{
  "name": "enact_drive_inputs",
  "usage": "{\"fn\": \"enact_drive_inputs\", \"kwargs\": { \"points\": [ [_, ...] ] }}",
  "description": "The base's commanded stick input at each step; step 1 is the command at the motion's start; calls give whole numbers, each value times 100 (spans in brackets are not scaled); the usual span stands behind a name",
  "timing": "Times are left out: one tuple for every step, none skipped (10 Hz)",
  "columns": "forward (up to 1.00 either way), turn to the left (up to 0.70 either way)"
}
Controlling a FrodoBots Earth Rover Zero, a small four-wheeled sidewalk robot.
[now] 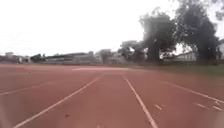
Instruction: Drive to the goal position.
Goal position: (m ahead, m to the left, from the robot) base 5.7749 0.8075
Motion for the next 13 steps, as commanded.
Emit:
{"fn": "enact_drive_inputs", "kwargs": {
  "points": [
    [45,0],
    [45,0],
    [45,0],
    [45,0],
    [45,0],
    [45,0],
    [45,0],
    [45,0],
    [45,0],
    [45,0],
    [45,0],
    [45,0],
    [45,0]
  ]
}}
